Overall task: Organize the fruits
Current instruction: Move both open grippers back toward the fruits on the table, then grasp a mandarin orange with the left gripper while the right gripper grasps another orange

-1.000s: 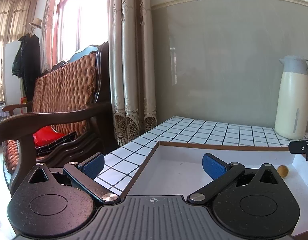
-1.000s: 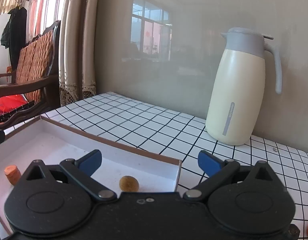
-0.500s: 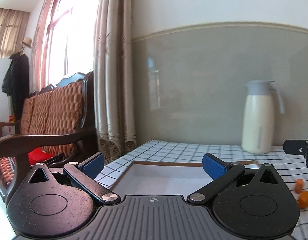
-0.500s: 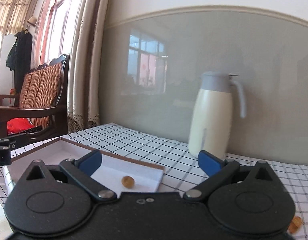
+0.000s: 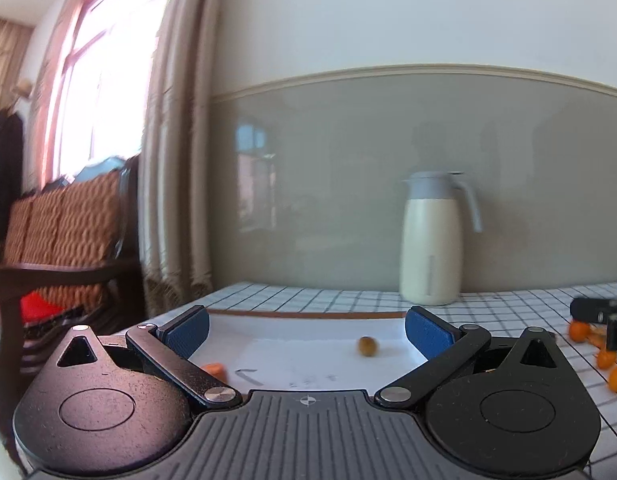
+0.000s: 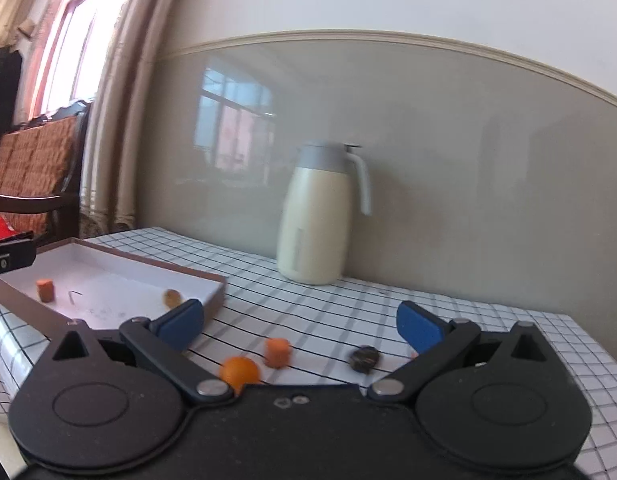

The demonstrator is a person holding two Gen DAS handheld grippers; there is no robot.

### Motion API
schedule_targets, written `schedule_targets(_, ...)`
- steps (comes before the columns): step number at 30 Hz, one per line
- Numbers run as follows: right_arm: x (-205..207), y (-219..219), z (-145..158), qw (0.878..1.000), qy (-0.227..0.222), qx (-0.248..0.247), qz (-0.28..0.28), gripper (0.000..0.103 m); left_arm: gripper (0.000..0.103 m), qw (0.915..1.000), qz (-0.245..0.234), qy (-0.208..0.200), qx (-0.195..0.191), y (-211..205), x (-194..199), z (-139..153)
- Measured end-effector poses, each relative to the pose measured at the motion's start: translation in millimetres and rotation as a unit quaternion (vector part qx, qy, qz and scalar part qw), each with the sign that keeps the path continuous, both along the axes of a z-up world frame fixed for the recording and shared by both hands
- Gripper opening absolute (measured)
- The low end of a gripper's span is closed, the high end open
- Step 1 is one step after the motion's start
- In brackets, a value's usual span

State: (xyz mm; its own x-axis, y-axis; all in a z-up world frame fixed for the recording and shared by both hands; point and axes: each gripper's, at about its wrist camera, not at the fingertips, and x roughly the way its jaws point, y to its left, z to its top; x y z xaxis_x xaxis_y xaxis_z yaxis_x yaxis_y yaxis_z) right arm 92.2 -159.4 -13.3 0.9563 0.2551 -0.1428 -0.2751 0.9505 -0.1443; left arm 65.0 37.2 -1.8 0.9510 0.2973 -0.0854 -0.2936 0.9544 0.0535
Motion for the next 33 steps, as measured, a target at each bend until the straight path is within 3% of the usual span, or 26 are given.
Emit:
schedule_targets(3,-1,-8,-7,1.0,0.009,-0.025,-0.015,0.097,0.103,0.9998,-0.011,0.0,0.019,-17,5,-7)
schedule_targets(10,4,-23,-16,0.997,0.034,-0.07,-0.029,0.097,0.103,0.9987,-0.046,0.01,0.02,-48,15,-12)
schedule_targets(21,10,-60,-28,0.994,0.083,-0.058,-0.052,0.091,0.103,0.9929,-0.097,0.054,0.042,-88,34,-18)
schedule_targets(33,22,-70,-42,0.991,0.109,-0.055,-0.054,0.075,0.103,0.9859,-0.144,0.068,0.05,-119,53,-27)
